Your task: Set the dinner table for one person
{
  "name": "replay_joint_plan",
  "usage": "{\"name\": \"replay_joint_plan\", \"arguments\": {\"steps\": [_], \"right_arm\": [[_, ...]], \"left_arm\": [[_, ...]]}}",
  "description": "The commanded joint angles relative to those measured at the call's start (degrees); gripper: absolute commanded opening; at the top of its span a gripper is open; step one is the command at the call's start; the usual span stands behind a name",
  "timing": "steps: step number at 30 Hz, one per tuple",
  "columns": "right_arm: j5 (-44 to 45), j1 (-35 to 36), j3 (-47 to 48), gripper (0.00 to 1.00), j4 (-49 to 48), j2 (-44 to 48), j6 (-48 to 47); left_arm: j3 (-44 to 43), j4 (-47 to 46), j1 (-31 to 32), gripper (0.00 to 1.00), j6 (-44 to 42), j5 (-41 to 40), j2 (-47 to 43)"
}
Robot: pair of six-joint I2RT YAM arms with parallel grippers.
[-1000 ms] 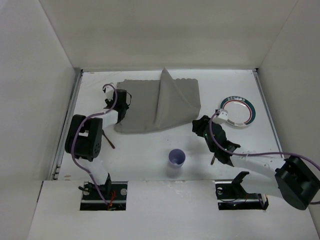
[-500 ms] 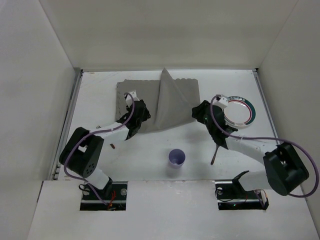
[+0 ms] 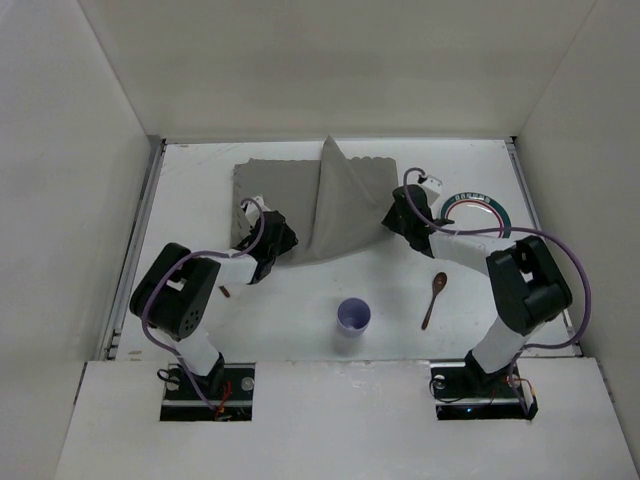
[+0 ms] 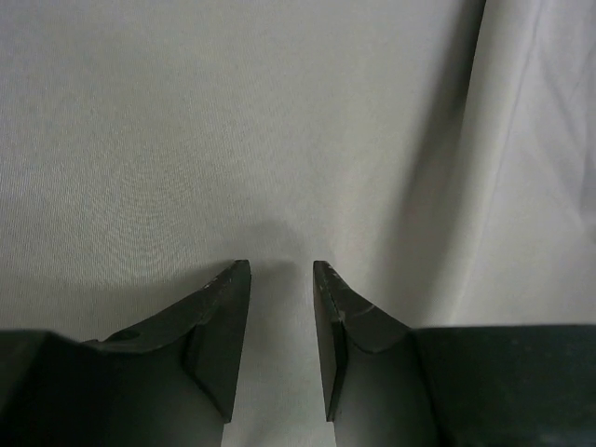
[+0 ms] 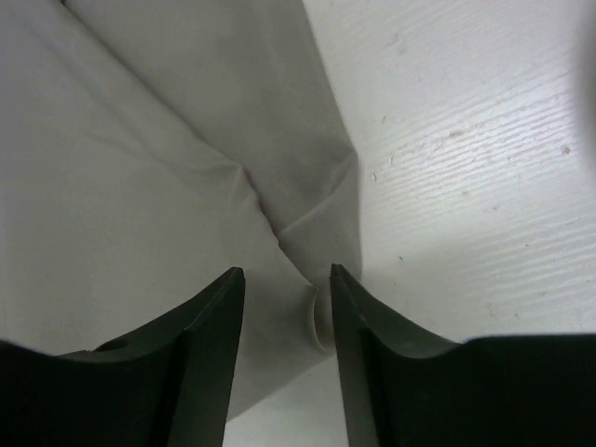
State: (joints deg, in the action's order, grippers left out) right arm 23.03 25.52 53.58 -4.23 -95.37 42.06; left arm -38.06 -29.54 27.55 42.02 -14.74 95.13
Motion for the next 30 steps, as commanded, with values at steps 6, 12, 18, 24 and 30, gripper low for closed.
{"name": "replay_joint_plan", "arguments": {"steps": [6,12,18,24,30], "right_arm": [[-1.42,-0.16,-0.66,0.09,3.53,4.03,1.70],[3.69,2.38,-12.16,0.10,5.54,17.74,6.35],[2.72,6.24,-20.70,0.35,9.15,23.91,12.87],[7.98,6.87,-17.73,0.52,9.25,27.00,8.23],[2.99,3.19,-1.75,0.47,-0.78,8.92,-5.85]], "left_arm": [[1.59,-3.42,-3.77,0.28,6.14,4.89,2.25],[1.85,-3.42,-4.66,0.26,8.60,4.90,3.57],[2.12,-3.95,-4.83,0.26,9.57,4.99,3.83],[2.56,-4.03,-4.83,0.26,9.75,4.72,3.39],[3.35,-5.00,-5.01,0.26,9.75,4.72,2.25]]}}
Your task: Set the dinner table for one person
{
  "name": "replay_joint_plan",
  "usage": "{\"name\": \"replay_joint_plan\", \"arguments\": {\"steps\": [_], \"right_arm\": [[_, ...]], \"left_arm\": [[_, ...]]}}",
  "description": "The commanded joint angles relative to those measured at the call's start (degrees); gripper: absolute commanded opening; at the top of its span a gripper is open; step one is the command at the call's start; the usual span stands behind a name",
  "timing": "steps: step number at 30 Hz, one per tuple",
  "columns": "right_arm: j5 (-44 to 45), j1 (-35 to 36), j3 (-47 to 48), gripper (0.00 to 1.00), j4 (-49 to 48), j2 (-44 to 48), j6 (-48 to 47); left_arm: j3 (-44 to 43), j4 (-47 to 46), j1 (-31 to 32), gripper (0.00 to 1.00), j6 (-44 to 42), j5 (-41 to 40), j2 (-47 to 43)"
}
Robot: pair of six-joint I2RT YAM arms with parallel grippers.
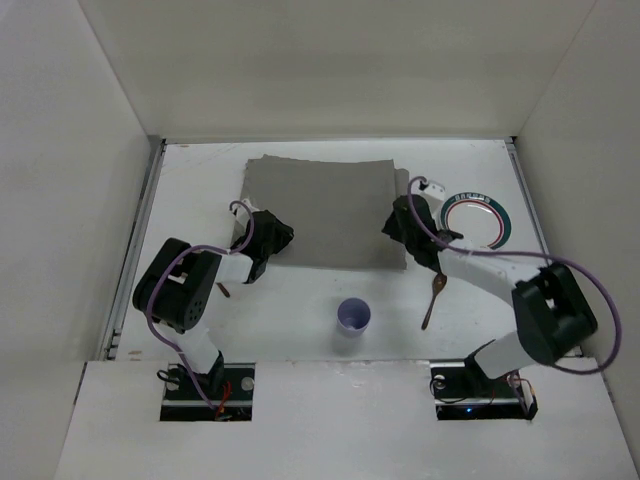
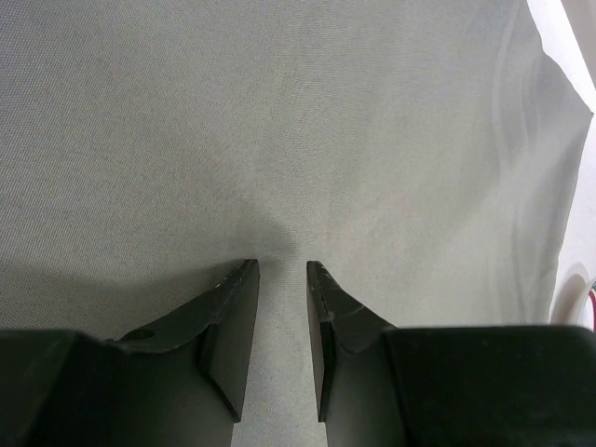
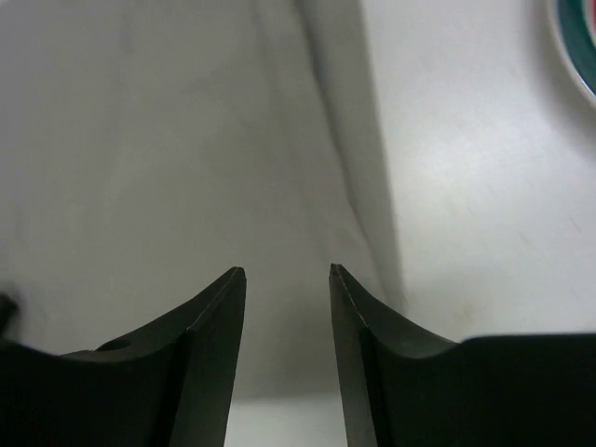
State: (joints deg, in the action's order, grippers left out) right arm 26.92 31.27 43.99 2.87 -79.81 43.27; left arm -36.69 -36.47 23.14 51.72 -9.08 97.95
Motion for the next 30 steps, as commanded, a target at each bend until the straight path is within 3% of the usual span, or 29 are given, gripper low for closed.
{"name": "replay_joint_plan", "arguments": {"steps": [1,7,12,24,30], "right_arm": [[-1.51,-4.14,10.39,0.48,-7.71,-10.15,-6.18],[-2.83,-9.69,17.26,0.51,-5.08,-20.90,-4.85],[-6.43,-9.69,19.47,0.44,-2.87,-24.07,-5.30],[-9.16,-10.22,16.40,0.48,-4.37,-20.48,-4.95],[-4.23,-9.87,16.65,0.51,-4.90,-19.41,-7.58]], "left_arm": [[2.23,1.93,-0.77,0.26,-0.04,-0.94,-1.00],[2.94,0.96,-1.03,0.26,0.04,-0.94,-1.71],[2.67,0.78,-1.12,0.26,0.22,-0.50,-1.10],[2.59,0.78,-1.12,0.26,0.22,-0.59,-0.83],[2.76,0.78,-1.21,0.26,0.22,-0.67,-1.01]]}}
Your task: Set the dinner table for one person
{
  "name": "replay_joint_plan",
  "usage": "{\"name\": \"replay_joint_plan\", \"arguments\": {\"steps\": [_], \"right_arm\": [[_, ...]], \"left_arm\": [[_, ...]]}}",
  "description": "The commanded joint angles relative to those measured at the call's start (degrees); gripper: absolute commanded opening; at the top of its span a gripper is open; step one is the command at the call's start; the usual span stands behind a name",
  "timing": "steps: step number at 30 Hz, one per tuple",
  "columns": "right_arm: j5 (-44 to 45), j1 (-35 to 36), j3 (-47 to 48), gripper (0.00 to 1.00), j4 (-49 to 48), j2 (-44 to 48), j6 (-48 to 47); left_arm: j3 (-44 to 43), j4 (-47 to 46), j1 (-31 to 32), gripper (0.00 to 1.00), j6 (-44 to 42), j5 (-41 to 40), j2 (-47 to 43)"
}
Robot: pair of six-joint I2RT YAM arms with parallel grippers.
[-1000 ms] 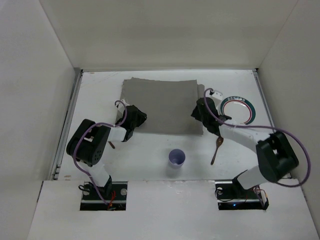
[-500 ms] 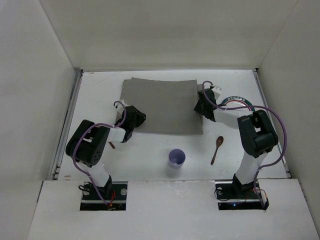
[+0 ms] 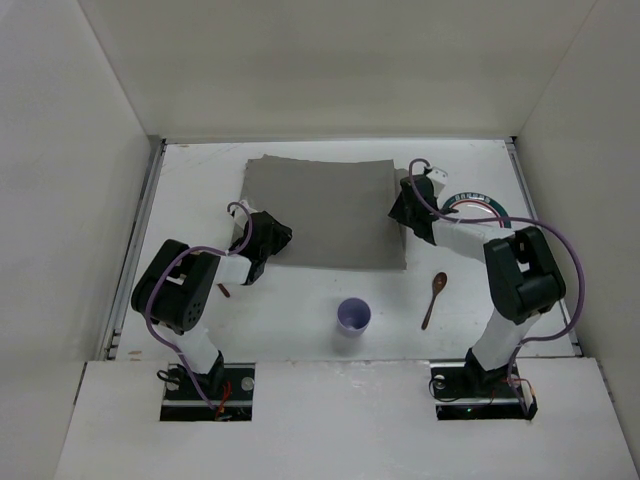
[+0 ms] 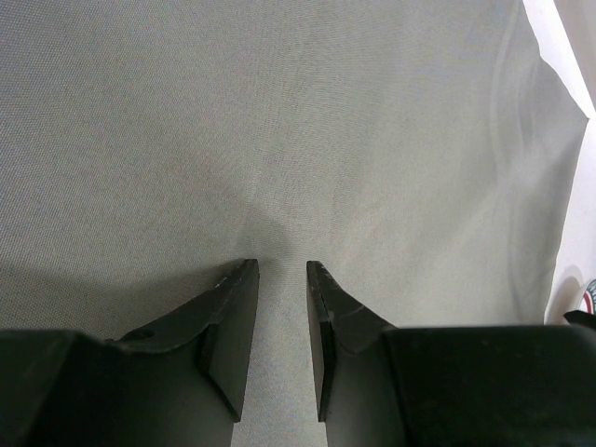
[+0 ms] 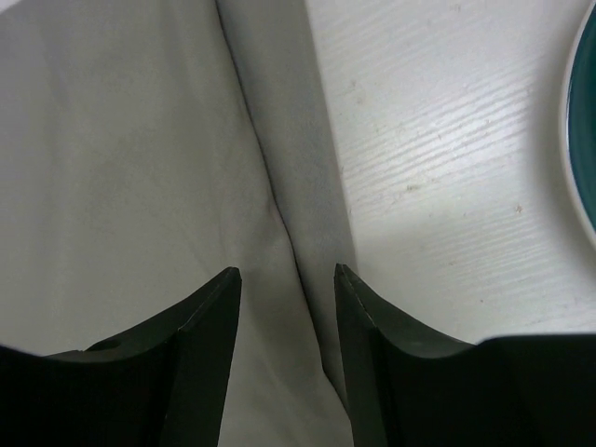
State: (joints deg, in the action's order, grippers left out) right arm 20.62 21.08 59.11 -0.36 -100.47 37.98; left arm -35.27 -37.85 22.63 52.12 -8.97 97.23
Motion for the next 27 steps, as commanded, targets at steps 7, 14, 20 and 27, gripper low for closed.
{"name": "replay_joint_plan", "arguments": {"steps": [7,14,20,27], "right_arm": [[-5.67,0.15,4.43,0.45,1.41,-3.24,1.04],[-9.29,-1.35,5.66,0.24,2.55,-5.00,2.01],[-4.64,-2.58,-0.74,0.04,-4.20,4.56,3.86],[1.17,-4.34,-4.97,0.04,-1.76,7.40,5.44]], "left_arm": [[1.95,1.55,-0.97,0.26,0.18,-0.78,-0.81],[2.13,1.55,-1.67,0.27,0.88,-0.61,-0.55],[3.01,1.46,-3.25,0.31,2.72,-0.52,-0.20],[4.15,1.46,-4.66,0.36,3.95,-1.05,-0.73]]}}
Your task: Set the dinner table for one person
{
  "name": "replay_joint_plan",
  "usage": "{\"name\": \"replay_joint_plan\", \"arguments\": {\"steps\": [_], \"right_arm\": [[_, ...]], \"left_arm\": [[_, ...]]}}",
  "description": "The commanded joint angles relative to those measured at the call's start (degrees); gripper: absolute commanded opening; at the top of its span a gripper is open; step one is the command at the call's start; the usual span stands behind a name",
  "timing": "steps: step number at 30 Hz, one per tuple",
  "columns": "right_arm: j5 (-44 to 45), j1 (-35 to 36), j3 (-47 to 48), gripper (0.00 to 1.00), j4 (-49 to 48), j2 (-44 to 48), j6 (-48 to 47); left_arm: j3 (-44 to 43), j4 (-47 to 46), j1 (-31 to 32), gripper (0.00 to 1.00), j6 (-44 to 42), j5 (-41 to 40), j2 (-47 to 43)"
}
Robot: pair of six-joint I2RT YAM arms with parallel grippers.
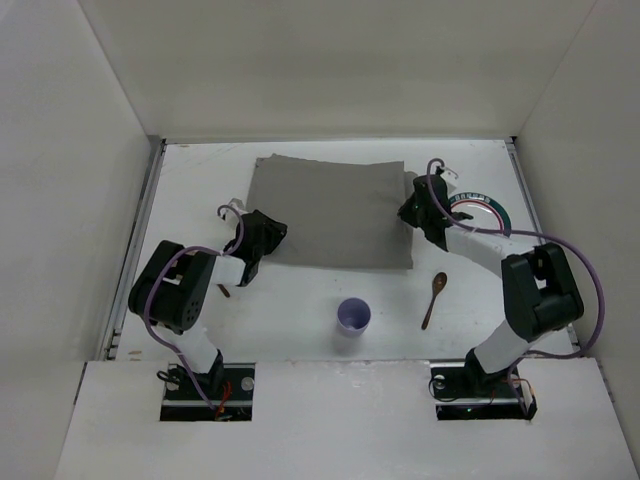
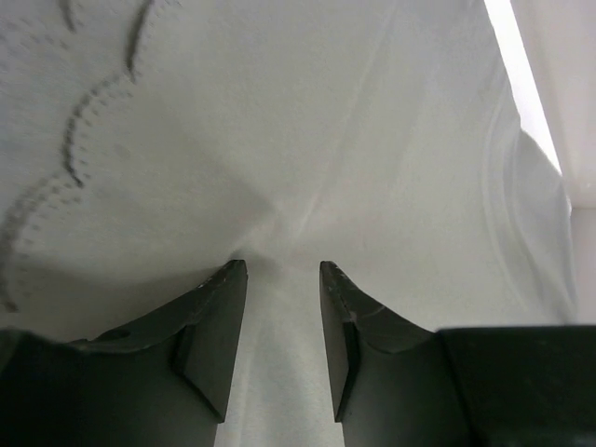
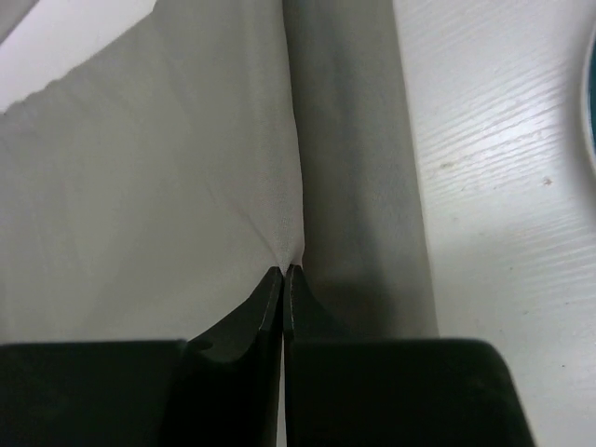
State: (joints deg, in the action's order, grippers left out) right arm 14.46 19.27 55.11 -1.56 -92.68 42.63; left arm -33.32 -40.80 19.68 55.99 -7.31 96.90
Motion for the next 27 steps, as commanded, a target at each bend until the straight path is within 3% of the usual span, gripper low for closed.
{"name": "replay_joint_plan", "arguments": {"steps": [1,6,9,12,17,23,27], "right_arm": [[7.34,-2.87,-0.80,0.04,0.76,-1.52,1.05],[8.21,-2.79,0.87,0.10,5.78,-3.29,1.32],[12.33,-2.53,1.40,0.35,6.75,-1.45,-0.26],[17.08,-0.25,1.75,0.50,6.75,0.48,-3.07],[17.81,3.45,4.03,0.50,5.78,-0.99,-5.01],[4.28,1.43,12.38,0.66,9.74,-11.28,-3.00],[2.59,1.43,13.00,0.73,10.26,-12.34,-2.99]], "left_arm": [[2.38,4.41,-1.97,0.37,0.35,-2.71,-0.31],[3.52,4.41,-3.82,0.39,2.02,-2.71,-0.75],[4.05,4.41,-4.35,0.39,2.55,-2.71,-1.10],[4.58,3.97,-4.87,0.39,3.25,-2.80,-1.28],[5.72,3.35,-5.58,0.38,3.43,-3.76,-2.24],[7.13,3.35,-6.28,0.38,4.22,-4.82,-4.09],[6.69,3.35,-5.58,0.38,3.95,-4.99,-3.57]]}}
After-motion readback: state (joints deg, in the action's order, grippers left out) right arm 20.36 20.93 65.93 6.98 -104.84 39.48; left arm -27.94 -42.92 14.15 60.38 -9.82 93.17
